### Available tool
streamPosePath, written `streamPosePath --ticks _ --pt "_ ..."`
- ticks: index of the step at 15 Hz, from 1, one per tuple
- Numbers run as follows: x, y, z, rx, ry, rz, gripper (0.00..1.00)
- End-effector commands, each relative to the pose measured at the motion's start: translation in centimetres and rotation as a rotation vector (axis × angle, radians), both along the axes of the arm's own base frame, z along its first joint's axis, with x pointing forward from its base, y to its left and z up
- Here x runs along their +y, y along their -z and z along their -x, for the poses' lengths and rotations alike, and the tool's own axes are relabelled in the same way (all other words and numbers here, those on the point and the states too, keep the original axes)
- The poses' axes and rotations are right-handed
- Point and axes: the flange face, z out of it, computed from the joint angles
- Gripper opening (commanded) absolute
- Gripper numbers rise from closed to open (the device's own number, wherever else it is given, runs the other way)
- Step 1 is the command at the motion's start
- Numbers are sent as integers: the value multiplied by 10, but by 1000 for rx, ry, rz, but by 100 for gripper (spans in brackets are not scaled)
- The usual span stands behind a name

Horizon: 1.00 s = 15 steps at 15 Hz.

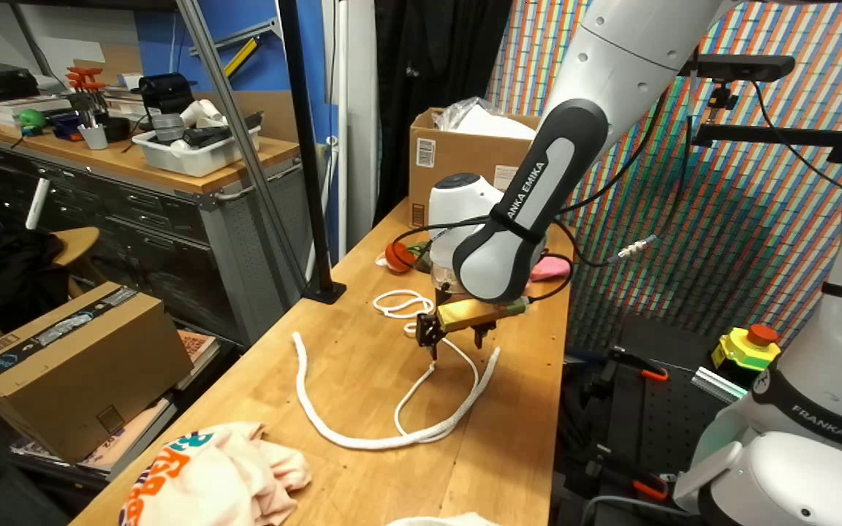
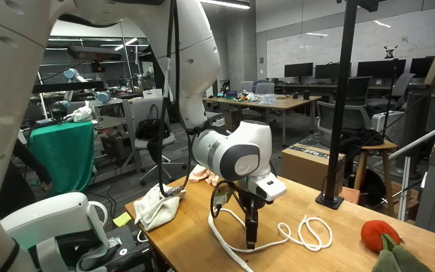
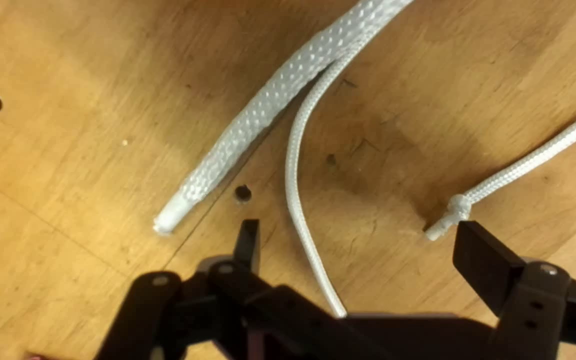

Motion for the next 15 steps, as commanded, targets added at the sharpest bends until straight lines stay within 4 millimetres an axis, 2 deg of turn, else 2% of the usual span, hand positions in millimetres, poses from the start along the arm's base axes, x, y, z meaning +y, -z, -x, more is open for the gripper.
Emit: streamPosePath --ticks 1,8,15 --pt "-15 12 -13 12 -44 -57 100" --pt "-44 25 -13 28 -52 -103 100" --pt "-50 29 -9 36 -71 -121 99"
